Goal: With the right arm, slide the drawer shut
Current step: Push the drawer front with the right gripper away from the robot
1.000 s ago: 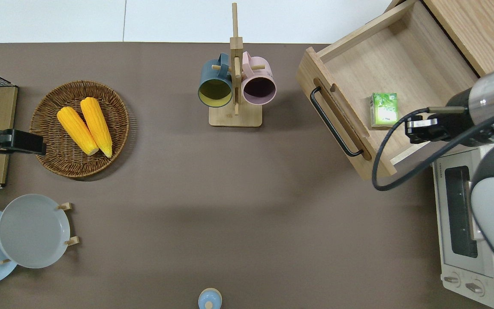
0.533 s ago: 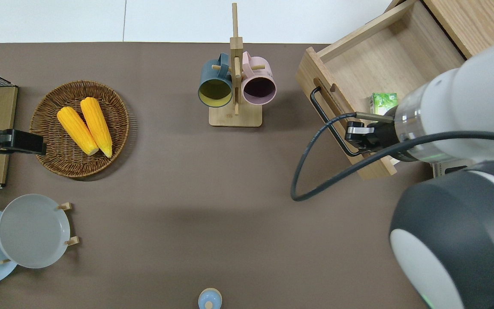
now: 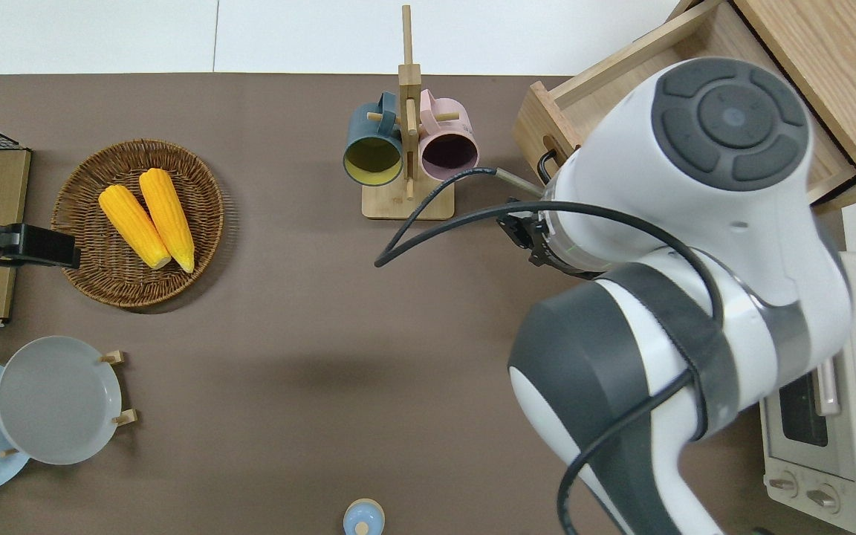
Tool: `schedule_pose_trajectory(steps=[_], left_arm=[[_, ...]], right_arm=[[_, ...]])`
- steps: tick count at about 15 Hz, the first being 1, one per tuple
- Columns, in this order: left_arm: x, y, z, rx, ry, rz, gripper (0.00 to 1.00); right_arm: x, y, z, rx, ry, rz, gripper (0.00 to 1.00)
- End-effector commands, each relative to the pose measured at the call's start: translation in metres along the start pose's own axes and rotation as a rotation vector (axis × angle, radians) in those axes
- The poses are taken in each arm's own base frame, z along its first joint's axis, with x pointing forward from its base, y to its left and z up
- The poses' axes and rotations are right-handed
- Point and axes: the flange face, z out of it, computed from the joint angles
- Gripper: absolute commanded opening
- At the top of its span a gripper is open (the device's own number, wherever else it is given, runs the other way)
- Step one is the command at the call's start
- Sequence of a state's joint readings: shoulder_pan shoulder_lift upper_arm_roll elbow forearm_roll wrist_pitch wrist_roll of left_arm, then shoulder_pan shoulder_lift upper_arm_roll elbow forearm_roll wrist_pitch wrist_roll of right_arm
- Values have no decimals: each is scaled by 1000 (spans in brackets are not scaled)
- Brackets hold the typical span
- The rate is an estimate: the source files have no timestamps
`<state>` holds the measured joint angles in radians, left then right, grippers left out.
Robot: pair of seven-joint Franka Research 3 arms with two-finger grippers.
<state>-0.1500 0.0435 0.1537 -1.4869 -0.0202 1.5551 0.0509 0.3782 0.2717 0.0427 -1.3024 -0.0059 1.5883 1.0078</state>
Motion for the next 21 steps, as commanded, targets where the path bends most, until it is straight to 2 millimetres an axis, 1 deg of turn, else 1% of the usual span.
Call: schedule_pose_trajectory(steps=[1,3,5,7,8,13,14,16,18,21], left_arm=[[4,0,-2,16,7,8,995],[4,0,-2,16,7,8,995],[4,0,-2,16,7,8,998],[4,0,-2,16,7,8,998],[4,0,-2,16,7,8,995],[4,0,-2,16,7,8,998],[4,0,-2,16,7,8,998],[4,0,-2,16,7,8,995],[4,0,-2,16,7,8,995],[4,0,-2,16,7,8,998]], right_arm=[[2,-15,20,3,3,170,0],[6,-21,41,-25,-10,250,0],[9,-26,55,-21,-7,308,0],[13,-32,74,-30,-9,344,0],[15,-34,80,-30,-9,362,0],[21,-39,103,-25,-8,417,0],[27,-36,108,-20,-4,427,0],[39,-32,111,0,8,439,0],[48,-32,119,7,14,447,0],[60,-26,123,14,17,455,0]])
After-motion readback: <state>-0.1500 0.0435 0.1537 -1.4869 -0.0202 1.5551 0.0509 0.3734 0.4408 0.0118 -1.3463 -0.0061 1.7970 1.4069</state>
